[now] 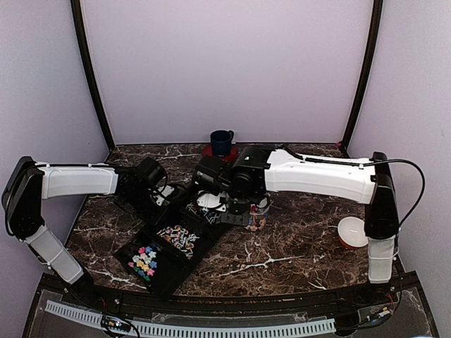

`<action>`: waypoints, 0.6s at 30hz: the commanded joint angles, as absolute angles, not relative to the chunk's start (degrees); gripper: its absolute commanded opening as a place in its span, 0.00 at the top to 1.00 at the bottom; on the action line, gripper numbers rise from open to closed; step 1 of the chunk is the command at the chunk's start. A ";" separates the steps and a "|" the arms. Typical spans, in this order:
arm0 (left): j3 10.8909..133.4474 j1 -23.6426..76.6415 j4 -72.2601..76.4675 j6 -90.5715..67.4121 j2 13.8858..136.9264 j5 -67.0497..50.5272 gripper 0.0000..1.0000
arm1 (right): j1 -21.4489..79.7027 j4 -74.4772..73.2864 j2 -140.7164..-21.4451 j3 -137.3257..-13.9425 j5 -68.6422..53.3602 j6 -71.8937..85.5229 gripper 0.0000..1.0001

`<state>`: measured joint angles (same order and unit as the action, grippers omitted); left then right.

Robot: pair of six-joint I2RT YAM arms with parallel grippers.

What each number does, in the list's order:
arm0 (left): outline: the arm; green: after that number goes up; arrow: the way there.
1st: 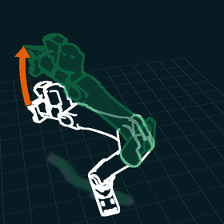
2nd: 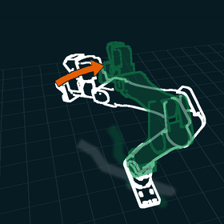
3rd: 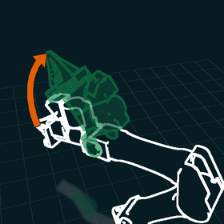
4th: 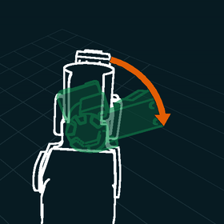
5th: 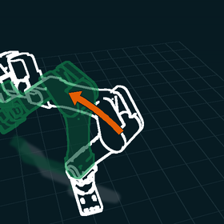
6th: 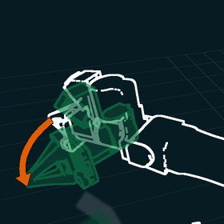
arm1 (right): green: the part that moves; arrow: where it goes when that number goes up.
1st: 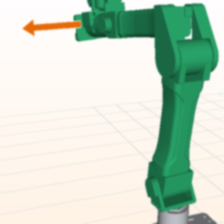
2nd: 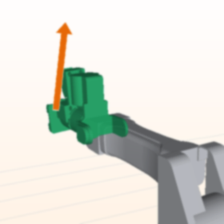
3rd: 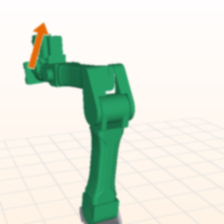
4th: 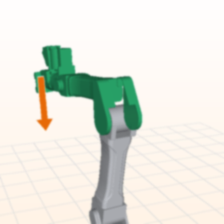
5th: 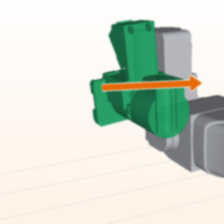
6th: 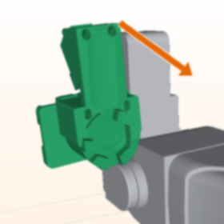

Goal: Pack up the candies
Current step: Scoop the fake candies from the storage box.

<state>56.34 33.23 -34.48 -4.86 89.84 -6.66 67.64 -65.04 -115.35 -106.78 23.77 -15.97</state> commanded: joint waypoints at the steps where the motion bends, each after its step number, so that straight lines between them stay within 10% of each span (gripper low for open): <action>1: 60.00 34.36 -33.07 -3.89 86.94 -4.63 1.00 | 66.68 -66.99 -118.52 -110.30 21.99 -16.66 1.00; 18: 58.00 36.83 -27.22 -0.42 82.10 -5.33 1.00 | 62.07 -52.26 -122.26 -107.15 9.48 -17.47 1.00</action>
